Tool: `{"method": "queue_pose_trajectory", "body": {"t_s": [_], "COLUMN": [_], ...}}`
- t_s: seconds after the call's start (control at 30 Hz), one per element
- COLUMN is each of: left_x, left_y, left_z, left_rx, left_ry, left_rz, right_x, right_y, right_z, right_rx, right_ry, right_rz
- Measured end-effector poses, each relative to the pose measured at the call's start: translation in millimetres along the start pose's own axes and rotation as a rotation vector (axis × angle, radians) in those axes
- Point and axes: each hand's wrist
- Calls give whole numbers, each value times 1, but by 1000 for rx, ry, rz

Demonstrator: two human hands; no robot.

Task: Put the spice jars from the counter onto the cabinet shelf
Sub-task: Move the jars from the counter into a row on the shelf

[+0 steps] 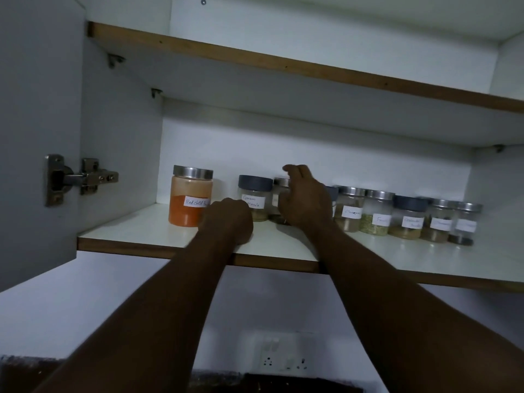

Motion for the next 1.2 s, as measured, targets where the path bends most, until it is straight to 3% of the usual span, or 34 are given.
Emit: {"method": "queue_pose_trajectory", "body": {"t_s": [0.1,0.27,0.43,1.2], "left_x": [-1,-2,-1,0], "left_y": [-1,2,4,2], "left_z": [0,-4,-7,-7], "left_rx": [-4,14,37,33], "left_ry": [31,78,88,106], "left_rz": [13,75,103,66], "right_x": [-16,-43,-43,-44], "right_y": [-9,-10,-7,2], "right_z": [1,5,4,-3], "right_rx": [-137,-27,96,126], "right_ry": [254,509,409,344], "right_rz": [12,-44,1,73]}}
Point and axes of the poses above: each hand's wrist, its own z-axis away from the middle knuckle, its own y-axis out of the palm, x = y × z
